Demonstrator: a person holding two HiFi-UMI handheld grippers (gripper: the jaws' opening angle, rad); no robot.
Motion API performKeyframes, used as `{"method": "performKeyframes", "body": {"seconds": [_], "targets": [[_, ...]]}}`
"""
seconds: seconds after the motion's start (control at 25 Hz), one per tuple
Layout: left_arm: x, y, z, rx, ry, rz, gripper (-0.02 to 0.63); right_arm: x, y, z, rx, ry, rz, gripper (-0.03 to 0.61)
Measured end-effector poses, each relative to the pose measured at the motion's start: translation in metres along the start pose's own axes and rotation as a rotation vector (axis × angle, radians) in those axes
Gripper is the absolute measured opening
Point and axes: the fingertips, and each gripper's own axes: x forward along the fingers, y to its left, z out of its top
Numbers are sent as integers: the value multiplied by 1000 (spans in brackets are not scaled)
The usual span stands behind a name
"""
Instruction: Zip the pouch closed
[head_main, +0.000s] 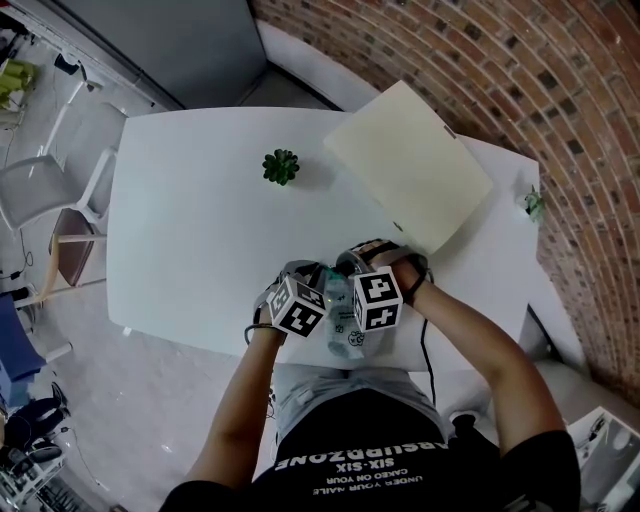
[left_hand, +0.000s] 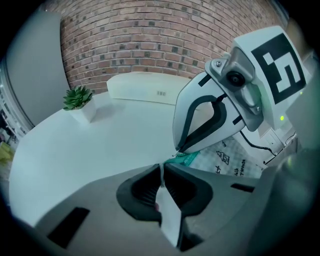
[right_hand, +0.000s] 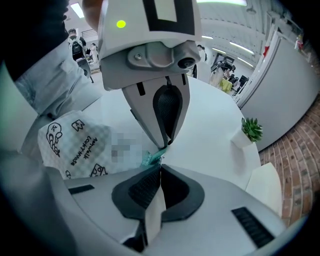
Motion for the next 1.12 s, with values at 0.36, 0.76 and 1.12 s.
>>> {"method": "performKeyframes", "body": {"seconds": [0.36,0.76,1.12], "targets": [[0,0,0,-24,1,2,32,-3,3,-1,-57,44,-1,2],[0,1,0,-38,-3,6,32,-11,6,-4,-157,80,-29,0],[-1,1,0,-54,-8,2,32,-16,11,-13,-154,95,-22,0]]}}
